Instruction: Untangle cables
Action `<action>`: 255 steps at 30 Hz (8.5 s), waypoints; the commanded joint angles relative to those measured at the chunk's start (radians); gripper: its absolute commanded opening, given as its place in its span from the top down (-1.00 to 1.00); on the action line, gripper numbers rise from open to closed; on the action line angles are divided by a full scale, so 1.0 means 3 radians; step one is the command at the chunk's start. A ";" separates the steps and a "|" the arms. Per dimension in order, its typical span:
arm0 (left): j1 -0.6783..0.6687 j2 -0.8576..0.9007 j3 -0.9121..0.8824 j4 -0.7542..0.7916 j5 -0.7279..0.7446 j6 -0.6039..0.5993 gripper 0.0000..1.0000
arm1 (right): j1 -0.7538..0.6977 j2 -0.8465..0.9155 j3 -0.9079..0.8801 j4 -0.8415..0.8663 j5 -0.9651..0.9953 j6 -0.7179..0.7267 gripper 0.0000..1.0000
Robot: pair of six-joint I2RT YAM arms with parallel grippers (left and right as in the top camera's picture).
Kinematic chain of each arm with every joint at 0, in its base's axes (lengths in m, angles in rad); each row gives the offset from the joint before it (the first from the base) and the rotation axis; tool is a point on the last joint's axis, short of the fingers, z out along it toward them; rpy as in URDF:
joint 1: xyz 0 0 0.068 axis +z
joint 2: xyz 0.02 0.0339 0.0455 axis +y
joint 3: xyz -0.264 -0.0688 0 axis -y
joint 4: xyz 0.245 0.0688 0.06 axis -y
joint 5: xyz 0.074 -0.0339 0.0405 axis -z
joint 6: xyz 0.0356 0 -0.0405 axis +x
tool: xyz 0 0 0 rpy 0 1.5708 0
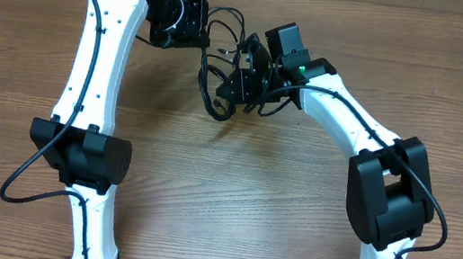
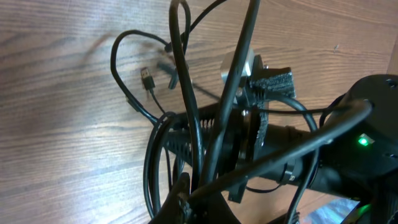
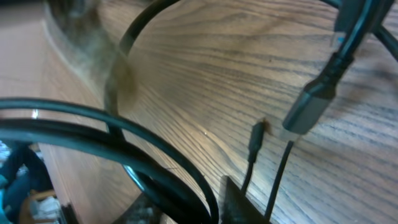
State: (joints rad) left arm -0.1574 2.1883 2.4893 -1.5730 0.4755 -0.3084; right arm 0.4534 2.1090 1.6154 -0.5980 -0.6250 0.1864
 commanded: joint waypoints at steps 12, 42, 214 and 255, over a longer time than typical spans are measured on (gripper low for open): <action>0.0354 -0.0025 0.0057 0.0045 -0.0622 -0.0048 0.91 | -0.0381 -0.0501 0.0025 -0.0851 -0.2241 -0.1587 0.92; 0.0187 -0.0001 -0.1448 0.0459 -0.0833 0.0215 0.45 | -0.0674 -0.1397 0.0031 -0.0942 -0.1986 -0.0858 0.92; -0.0393 -0.0196 -0.0914 0.0810 0.0512 0.0866 0.91 | -0.1609 -0.1703 0.0048 -0.1404 -0.0612 -0.0217 0.14; -0.0646 -0.0160 -0.0483 -0.0074 -0.0810 0.0004 0.28 | -0.1081 -0.1804 -0.0090 -0.1457 0.0969 -0.0095 0.10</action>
State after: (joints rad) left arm -0.3099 2.1468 2.4439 -1.6382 0.3710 -0.3157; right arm 0.1825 1.5646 1.5948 -1.0321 -0.4057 0.0128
